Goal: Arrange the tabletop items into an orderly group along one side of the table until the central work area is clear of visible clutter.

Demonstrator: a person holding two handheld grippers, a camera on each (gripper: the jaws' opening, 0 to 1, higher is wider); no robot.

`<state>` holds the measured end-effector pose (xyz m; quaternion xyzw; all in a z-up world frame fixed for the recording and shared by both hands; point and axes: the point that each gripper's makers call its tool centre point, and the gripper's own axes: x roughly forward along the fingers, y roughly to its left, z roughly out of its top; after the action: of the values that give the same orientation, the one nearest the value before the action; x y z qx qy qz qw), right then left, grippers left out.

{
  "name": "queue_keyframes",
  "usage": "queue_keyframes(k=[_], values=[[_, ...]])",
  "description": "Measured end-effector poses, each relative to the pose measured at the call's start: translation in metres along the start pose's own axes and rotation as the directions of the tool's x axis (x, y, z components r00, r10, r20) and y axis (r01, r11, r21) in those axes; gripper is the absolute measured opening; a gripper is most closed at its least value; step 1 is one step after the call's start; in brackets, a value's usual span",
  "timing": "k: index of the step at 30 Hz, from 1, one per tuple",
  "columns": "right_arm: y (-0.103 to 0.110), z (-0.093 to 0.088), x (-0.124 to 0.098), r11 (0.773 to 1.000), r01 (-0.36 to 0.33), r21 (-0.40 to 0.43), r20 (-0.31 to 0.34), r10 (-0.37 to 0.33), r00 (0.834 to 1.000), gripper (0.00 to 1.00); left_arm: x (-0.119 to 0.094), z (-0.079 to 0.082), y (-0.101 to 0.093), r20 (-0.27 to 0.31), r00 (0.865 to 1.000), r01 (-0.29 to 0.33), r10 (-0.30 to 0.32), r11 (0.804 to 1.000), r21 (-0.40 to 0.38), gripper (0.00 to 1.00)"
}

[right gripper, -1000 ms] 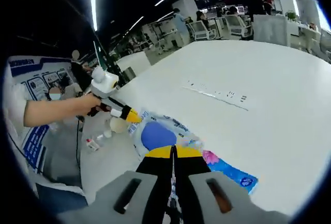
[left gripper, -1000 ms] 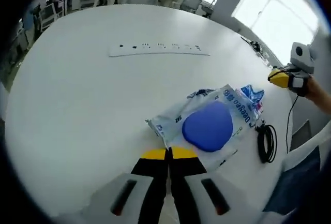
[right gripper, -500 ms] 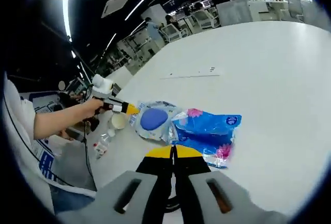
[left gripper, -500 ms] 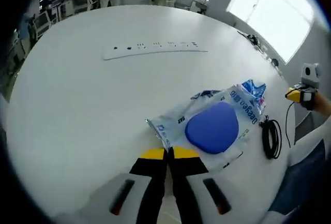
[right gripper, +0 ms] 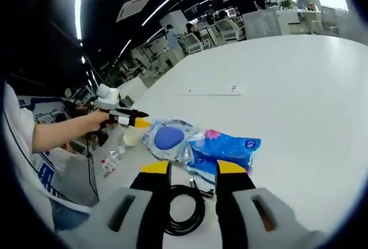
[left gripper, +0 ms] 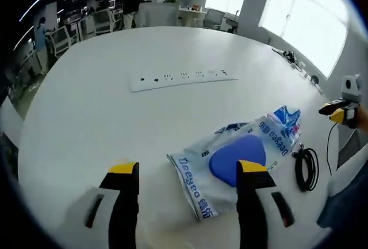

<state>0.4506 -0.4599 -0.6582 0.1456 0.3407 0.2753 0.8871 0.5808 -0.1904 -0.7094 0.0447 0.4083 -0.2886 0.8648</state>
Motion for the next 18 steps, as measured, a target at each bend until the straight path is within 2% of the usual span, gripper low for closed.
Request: queue_keyframes(k=[2, 7, 9, 10, 12, 16, 18], values=[[-0.002, -0.003, -0.005, 1.000, 0.022, -0.005, -0.006, -0.022, 1.000, 0.44, -0.007, 0.004, -0.003, 0.016, 1.000, -0.009, 0.009, 1.000, 0.012, 0.79], [-0.006, -0.011, -0.021, 0.998, 0.060, -0.001, -0.005, -0.060, 0.998, 0.63, -0.024, 0.008, -0.014, 0.034, 0.999, -0.009, 0.009, 1.000, 0.010, 0.85], [-0.005, -0.013, -0.027, 0.998, 0.061, -0.001, -0.002, -0.061, 0.998, 0.63, -0.030, 0.010, -0.013, 0.050, 0.997, -0.053, 0.052, 0.998, 0.022, 1.00], [-0.005, -0.016, -0.031, 0.998, 0.063, -0.001, 0.000, -0.063, 0.998, 0.63, -0.034, 0.009, -0.015, 0.047, 0.997, -0.056, 0.055, 0.998, 0.029, 0.98], [-0.005, -0.020, -0.037, 0.998, 0.068, 0.005, 0.002, -0.068, 0.998, 0.64, -0.041, 0.007, -0.018, 0.042, 0.997, -0.061, 0.060, 0.998, 0.030, 1.00], [-0.007, -0.032, -0.050, 0.995, 0.088, 0.038, 0.006, -0.088, 0.996, 0.64, -0.056, 0.005, -0.026, 0.055, 0.996, -0.066, 0.063, 0.996, 0.054, 1.00], [-0.007, -0.034, -0.054, 0.993, 0.093, 0.066, 0.017, -0.095, 0.995, 0.65, -0.063, 0.006, -0.030, 0.080, 0.995, -0.069, 0.064, 0.996, 0.064, 1.00]])
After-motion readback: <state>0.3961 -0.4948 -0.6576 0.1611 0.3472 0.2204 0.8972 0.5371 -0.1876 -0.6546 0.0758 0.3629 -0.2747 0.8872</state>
